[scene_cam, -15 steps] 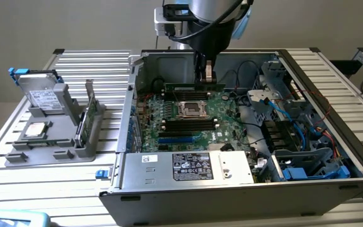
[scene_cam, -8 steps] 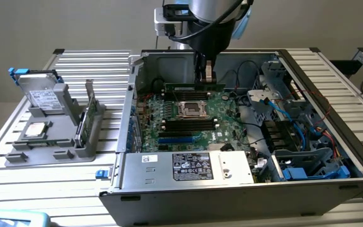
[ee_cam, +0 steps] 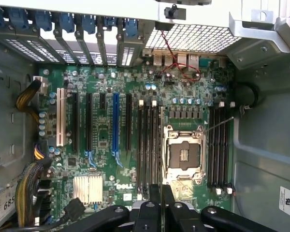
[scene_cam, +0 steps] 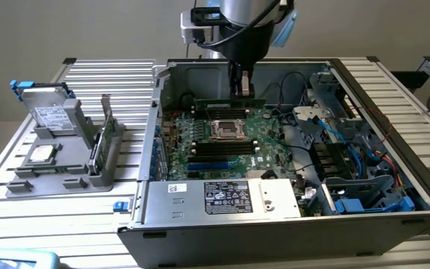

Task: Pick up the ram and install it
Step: 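Insert the ram into the slot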

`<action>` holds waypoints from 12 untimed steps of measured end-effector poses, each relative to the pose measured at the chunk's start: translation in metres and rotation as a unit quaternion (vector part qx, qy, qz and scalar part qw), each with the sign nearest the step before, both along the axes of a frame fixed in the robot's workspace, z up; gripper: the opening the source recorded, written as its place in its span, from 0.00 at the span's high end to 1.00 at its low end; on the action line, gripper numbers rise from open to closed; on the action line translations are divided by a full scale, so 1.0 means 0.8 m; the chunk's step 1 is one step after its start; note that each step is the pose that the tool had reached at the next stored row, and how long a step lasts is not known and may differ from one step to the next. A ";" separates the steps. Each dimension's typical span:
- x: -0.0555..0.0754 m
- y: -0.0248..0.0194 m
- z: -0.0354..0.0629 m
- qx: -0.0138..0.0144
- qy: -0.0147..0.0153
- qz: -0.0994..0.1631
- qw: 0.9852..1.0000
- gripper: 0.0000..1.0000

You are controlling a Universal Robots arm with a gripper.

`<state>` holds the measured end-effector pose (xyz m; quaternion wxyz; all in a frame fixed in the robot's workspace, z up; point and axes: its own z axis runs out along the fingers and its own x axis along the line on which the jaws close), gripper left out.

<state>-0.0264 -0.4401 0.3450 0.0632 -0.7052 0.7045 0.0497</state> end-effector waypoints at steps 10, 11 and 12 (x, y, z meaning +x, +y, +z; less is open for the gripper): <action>-0.006 0.0099 -0.014 -0.017 0.000 0.007 1.000 0.87; -0.006 0.0102 -0.015 -0.021 0.000 0.007 1.000 0.87; -0.006 0.0106 -0.016 -0.023 0.000 0.007 1.000 0.87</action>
